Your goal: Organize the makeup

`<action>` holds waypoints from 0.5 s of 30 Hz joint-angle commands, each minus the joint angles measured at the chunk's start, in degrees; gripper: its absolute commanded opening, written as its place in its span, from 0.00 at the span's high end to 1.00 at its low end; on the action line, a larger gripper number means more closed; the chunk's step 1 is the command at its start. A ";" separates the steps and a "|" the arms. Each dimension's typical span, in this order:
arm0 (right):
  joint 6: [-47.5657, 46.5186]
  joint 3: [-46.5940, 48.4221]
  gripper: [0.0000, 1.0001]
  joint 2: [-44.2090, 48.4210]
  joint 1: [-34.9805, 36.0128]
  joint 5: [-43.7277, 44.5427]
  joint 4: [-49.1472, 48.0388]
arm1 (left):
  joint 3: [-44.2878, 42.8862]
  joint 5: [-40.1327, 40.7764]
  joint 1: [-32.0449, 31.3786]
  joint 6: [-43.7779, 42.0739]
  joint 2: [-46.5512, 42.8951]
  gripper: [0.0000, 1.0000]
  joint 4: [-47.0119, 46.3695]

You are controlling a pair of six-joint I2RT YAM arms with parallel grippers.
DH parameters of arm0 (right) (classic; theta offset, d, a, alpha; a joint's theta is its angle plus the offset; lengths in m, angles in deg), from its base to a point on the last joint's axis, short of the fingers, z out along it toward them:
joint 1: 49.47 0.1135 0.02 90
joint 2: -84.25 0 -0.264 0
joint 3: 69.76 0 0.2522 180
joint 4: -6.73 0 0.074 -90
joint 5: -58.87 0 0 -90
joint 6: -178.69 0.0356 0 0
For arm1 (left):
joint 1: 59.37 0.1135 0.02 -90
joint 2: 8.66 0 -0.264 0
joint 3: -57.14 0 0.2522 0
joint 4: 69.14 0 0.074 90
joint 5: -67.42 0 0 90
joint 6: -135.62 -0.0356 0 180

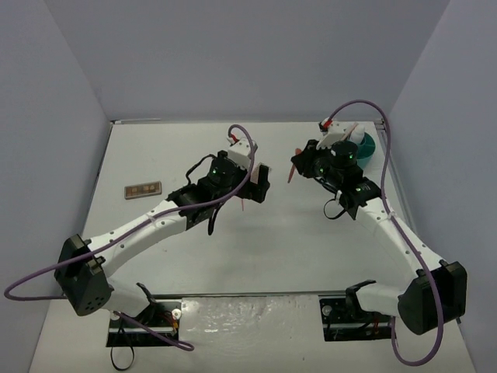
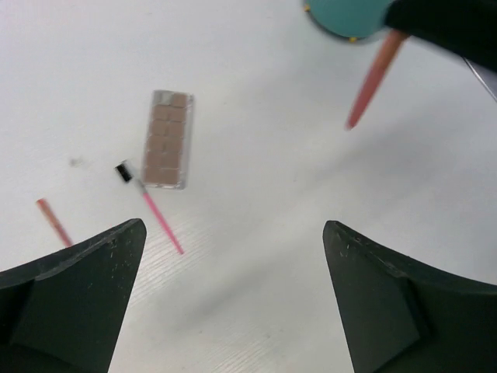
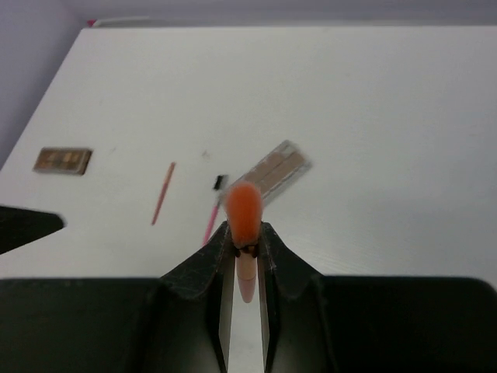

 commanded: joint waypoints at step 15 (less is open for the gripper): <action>-14.44 17.67 1.00 -13.70 -27.94 25.87 -14.56 | 2.09 3.31 26.64 -2.84 -20.08 0.03 23.97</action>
